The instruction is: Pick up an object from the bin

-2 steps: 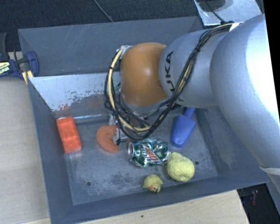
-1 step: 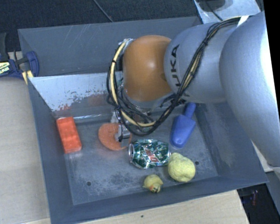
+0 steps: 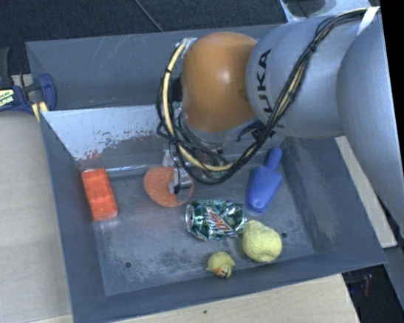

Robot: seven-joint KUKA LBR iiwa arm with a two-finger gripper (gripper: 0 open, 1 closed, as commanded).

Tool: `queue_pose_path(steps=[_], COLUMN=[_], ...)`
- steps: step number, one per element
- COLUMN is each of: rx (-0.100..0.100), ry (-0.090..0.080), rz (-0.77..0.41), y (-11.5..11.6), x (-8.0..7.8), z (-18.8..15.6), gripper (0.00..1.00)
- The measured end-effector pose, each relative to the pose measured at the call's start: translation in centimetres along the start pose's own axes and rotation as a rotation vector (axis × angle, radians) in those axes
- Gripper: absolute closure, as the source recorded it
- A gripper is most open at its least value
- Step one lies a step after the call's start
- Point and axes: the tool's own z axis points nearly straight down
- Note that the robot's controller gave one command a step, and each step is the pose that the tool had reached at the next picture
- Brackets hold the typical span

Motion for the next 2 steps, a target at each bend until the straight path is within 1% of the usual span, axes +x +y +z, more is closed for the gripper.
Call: queue_pose_path(steps=[1, 2], rx=[-0.001, -0.001], ry=[-0.003, -0.005], rz=[0.001, 0.001], y=[0.0, 0.0], x=[-0.1, -0.2], z=[-4.0, -6.5], gripper=[1.0, 1.0])
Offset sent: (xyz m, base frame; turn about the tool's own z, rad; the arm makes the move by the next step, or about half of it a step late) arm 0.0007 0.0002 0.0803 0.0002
